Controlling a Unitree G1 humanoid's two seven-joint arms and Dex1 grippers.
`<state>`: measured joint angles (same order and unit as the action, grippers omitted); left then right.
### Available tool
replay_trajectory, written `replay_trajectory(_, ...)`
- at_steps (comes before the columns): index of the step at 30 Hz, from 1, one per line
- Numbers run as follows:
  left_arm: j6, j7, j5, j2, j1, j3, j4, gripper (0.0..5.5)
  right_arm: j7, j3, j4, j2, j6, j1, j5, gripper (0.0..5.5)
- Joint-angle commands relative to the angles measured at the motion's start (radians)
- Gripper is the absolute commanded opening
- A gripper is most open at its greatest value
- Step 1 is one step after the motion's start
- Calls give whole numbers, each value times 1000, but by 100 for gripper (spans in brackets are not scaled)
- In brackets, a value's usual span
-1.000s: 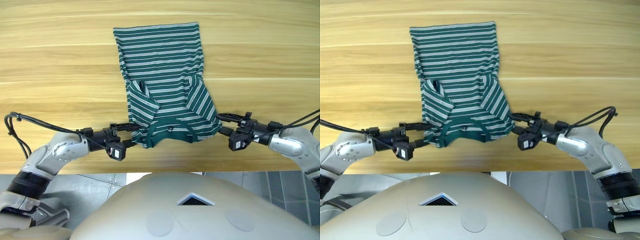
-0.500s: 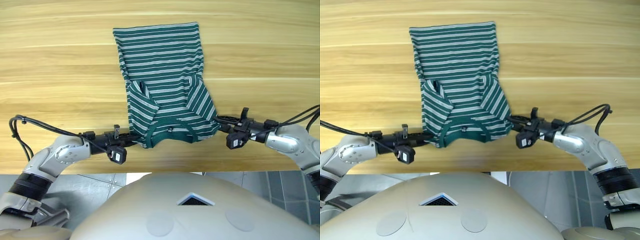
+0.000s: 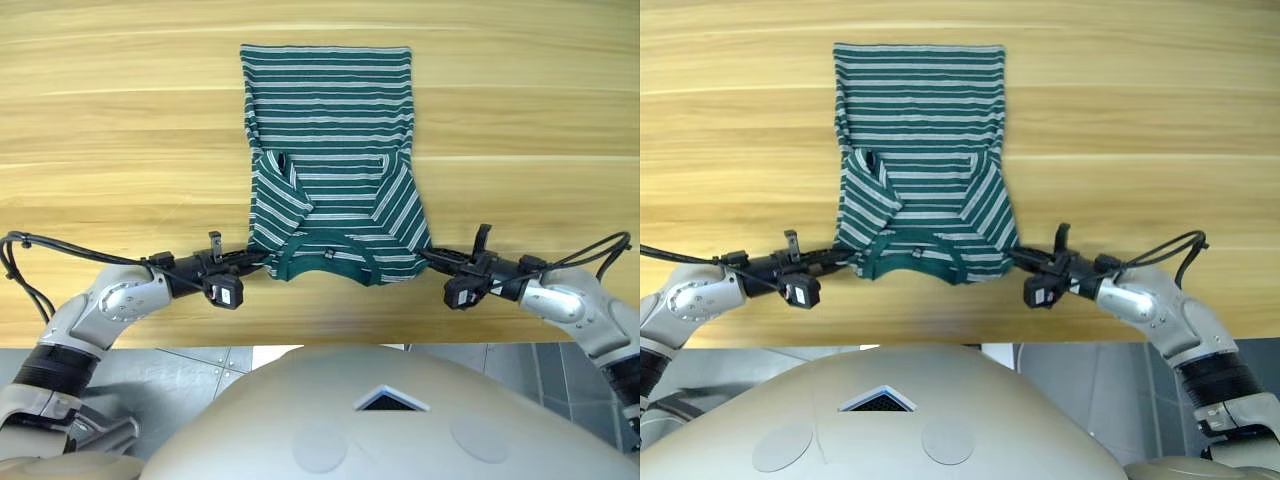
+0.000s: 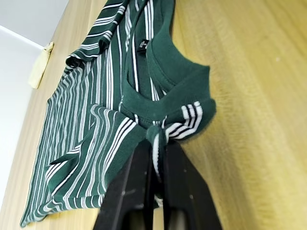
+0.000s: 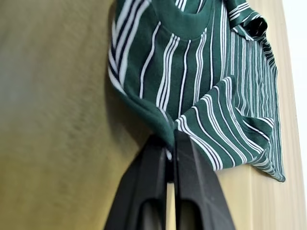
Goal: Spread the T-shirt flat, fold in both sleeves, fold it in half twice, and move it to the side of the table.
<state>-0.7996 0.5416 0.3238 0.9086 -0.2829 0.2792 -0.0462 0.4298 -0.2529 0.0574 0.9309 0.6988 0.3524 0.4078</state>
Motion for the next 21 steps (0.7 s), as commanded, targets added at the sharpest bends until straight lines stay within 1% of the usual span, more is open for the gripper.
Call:
replay_trajectory(1, 28, -27, 3, -11, -101, -26, 42, 5, 3, 82, 91, 23, -21, 132, -94, 0)
replay_trajectory(4, 47, -56, -6, -40, -177, -38, 105, 5, 12, 126, 136, 13, -33, 196, -150, 0)
replay_trajectory(7, 55, -77, -30, -44, -240, -70, 146, 5, 18, 180, 174, 11, -40, 251, -197, 0)
replay_trajectory(12, 47, -86, -94, -61, -270, -115, 186, 5, 30, 220, 212, -15, -39, 276, -238, 0)
replay_trajectory(15, 72, -108, -130, -110, -185, -143, 193, 5, 20, 226, 223, -54, -50, 215, -259, 0)
replay_trajectory(18, 125, -158, -83, -175, -50, -177, 149, 5, -16, 231, 194, -122, -94, 86, -233, 0)
replay_trajectory(21, 184, -208, -26, -260, 122, -163, 75, 5, -77, 207, 110, -224, -139, -109, -169, 0)
